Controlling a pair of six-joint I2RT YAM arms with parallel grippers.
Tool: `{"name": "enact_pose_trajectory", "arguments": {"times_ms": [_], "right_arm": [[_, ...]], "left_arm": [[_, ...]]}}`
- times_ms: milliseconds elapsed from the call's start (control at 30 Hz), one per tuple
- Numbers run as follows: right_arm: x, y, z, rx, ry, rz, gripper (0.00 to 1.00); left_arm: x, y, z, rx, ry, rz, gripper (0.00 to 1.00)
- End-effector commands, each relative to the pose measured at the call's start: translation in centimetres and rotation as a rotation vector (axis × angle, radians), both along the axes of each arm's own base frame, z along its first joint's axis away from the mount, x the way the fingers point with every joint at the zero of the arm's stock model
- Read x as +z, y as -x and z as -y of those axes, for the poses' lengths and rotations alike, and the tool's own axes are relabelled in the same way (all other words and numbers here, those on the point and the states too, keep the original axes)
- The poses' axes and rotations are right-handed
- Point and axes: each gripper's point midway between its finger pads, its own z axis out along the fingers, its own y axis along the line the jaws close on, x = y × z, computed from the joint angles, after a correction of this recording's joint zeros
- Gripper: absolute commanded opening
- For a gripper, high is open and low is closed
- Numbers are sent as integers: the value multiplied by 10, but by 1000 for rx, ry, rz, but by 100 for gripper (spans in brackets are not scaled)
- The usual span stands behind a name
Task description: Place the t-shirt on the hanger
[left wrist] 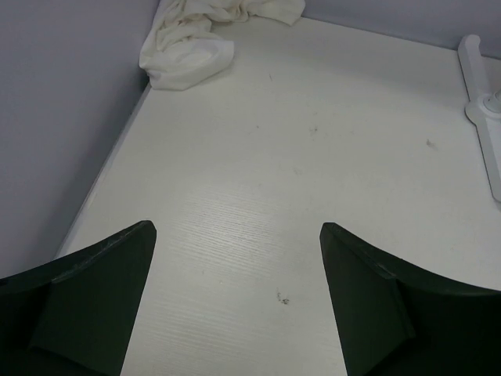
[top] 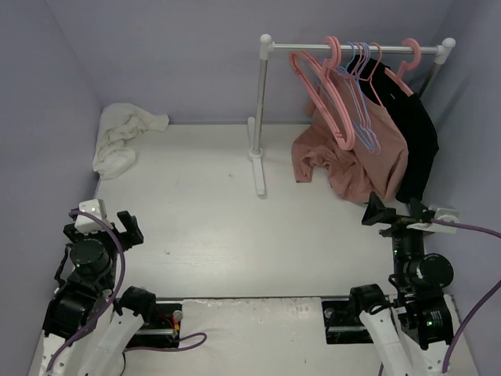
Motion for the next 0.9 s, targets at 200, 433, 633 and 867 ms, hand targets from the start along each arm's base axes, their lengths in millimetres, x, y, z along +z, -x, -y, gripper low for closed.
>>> {"name": "enact_pose_trajectory", "arguments": {"times_ms": [200, 433, 633, 867], "right_arm": [[14, -31, -2, -27, -134, -16, 100], [16, -52, -24, 66, -126, -79, 100], [1, -55, -39, 141, -143, -114, 100], [-19, -58, -53, 209, -147, -164, 100]], "left_arm": [[19, -48, 8, 62, -10, -83, 82], [34, -137, 22, 95, 9, -136, 82], [22, -255, -41, 271, 114, -177, 82], [-53, -354, -100, 416, 6, -382, 82]]}}
